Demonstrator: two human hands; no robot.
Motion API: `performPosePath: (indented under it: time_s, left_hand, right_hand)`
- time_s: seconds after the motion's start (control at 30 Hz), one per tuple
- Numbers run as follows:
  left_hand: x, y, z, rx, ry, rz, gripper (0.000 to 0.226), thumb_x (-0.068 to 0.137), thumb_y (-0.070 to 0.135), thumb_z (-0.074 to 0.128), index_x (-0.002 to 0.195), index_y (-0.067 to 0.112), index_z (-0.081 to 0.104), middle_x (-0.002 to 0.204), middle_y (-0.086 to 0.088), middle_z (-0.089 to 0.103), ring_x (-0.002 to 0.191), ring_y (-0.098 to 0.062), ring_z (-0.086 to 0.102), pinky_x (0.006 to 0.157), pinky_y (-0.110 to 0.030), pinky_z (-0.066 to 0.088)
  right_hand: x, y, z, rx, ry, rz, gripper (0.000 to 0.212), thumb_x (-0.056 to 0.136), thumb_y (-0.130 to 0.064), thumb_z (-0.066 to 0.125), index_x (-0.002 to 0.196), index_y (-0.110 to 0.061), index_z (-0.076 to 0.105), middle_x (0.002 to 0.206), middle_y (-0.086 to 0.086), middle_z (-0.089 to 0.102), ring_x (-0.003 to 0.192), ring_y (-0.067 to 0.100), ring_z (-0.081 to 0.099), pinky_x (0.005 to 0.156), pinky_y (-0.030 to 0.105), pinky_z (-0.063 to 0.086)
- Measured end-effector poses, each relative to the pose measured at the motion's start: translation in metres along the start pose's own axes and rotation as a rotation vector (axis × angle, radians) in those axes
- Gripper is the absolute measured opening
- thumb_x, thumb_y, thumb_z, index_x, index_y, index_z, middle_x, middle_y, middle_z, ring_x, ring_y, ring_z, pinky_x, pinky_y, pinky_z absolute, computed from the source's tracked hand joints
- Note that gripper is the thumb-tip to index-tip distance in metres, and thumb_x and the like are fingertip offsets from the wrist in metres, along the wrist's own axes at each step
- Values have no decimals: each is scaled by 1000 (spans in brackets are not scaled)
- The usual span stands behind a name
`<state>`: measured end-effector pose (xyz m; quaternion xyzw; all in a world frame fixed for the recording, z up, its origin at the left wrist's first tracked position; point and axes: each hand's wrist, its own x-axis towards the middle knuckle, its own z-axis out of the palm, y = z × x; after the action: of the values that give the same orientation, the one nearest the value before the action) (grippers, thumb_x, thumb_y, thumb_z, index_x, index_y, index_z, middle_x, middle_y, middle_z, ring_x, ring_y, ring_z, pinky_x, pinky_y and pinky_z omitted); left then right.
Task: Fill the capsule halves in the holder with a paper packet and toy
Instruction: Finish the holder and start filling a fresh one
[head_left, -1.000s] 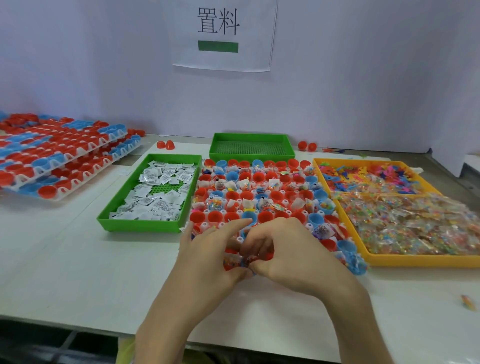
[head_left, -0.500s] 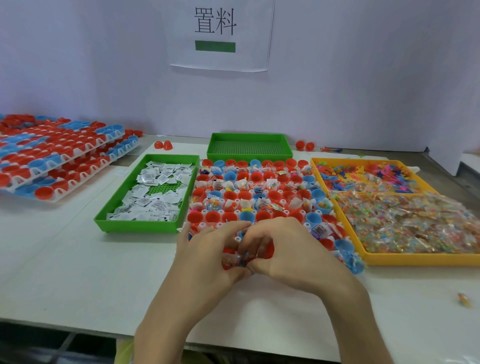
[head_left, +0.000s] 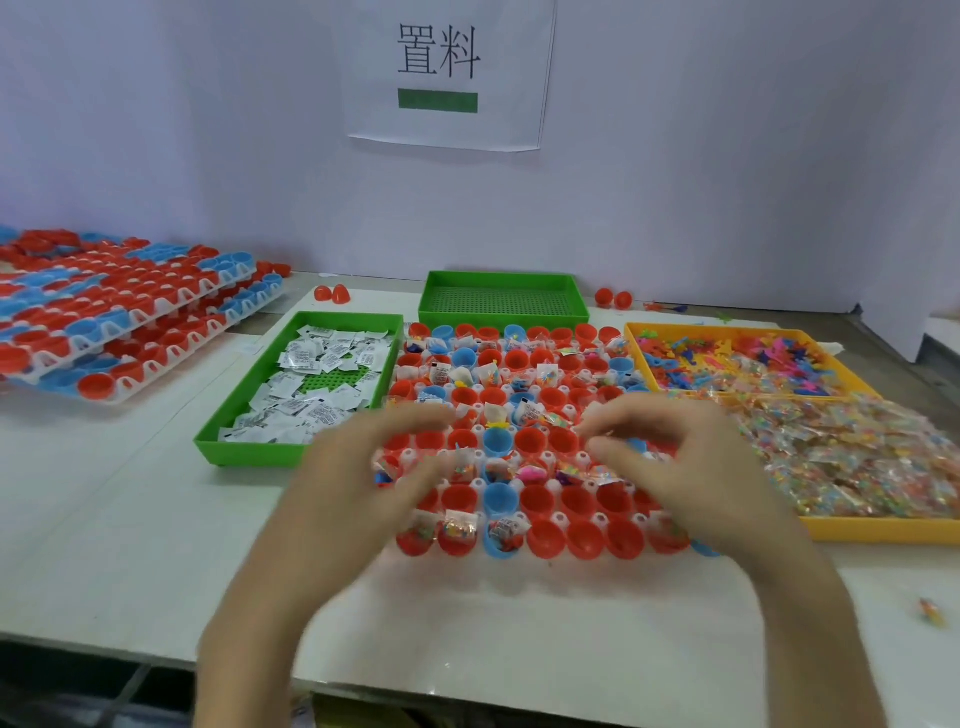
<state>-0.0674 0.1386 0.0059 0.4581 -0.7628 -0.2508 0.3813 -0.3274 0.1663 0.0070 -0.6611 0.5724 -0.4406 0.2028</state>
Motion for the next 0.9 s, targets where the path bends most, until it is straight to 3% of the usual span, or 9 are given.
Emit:
performPosePath:
  time_s: [0.13, 0.2, 0.27, 0.33, 0.47, 0.53, 0.63, 0.8, 0.9]
  left_hand:
    - [33, -35, -43, 116, 23, -100, 23, 92, 22, 68, 104, 41, 73, 106, 29, 68, 95, 13, 62, 87, -24, 47]
    - [58, -55, -52, 188, -27, -199, 22, 92, 19, 69, 103, 38, 71, 110, 20, 70, 91, 7, 64, 78, -25, 49]
    - [81, -75, -50, 295, -85, -299, 22, 92, 19, 71, 111, 30, 72, 118, 7, 69, 91, -2, 64, 67, -23, 47]
    - [97, -91, -42, 393, -142, -357, 27, 90, 20, 73, 117, 22, 72, 127, -1, 68, 91, -11, 61, 75, -28, 47]
    - [102, -106, -24, 453, -43, -408, 13, 87, 18, 75, 81, 29, 73, 115, -6, 72, 69, -15, 68, 64, -29, 52]
    - [99, -107, -18, 442, 69, -420, 18, 86, 19, 75, 73, 30, 70, 108, -10, 74, 62, -21, 69, 67, -38, 60]
    - [94, -106, -12, 457, 162, -385, 11, 89, 24, 72, 79, 29, 70, 105, -8, 74, 63, -19, 65, 71, -40, 60]
    - [93, -108, -12, 422, 165, -377, 6, 87, 21, 74, 87, 27, 73, 98, -3, 74, 70, -17, 65, 76, -42, 59]
    - [94, -108, -12, 417, 145, -367, 23, 85, 18, 77, 107, 24, 72, 92, 6, 69, 70, -14, 65, 77, -40, 58]
  right_hand:
    - [-6, 43, -46, -199, 353, 214, 19, 85, -12, 75, 90, -30, 76, 99, -5, 75, 85, 10, 65, 76, 17, 46]
    - [-11, 62, -59, -319, 316, 370, 22, 83, -14, 78, 102, -24, 76, 113, 6, 71, 93, 21, 63, 82, 33, 47]
    - [-13, 70, -60, -357, 224, 440, 27, 81, -13, 81, 105, -23, 76, 113, 8, 71, 96, 26, 63, 89, 43, 51]
    - [-12, 67, -56, -315, 232, 449, 26, 79, -10, 82, 93, -31, 75, 102, 2, 74, 89, 22, 65, 88, 47, 54]
    - [-11, 69, -52, -264, 295, 451, 32, 79, -6, 81, 77, -36, 72, 81, -11, 72, 77, 15, 66, 78, 48, 59]
    - [-11, 72, -52, -244, 322, 433, 29, 80, -8, 81, 76, -35, 72, 80, -12, 71, 75, 13, 65, 77, 46, 59]
    - [-10, 75, -51, -261, 357, 421, 23, 83, -16, 79, 76, -37, 71, 81, -15, 69, 76, 10, 63, 76, 39, 56]
    - [-10, 74, -50, -246, 534, 309, 22, 87, -17, 74, 76, -34, 68, 80, -21, 66, 78, 3, 62, 63, 13, 43]
    - [-11, 70, -52, -211, 657, 245, 18, 88, -16, 72, 81, -32, 68, 79, -24, 64, 74, -11, 61, 63, 3, 40]
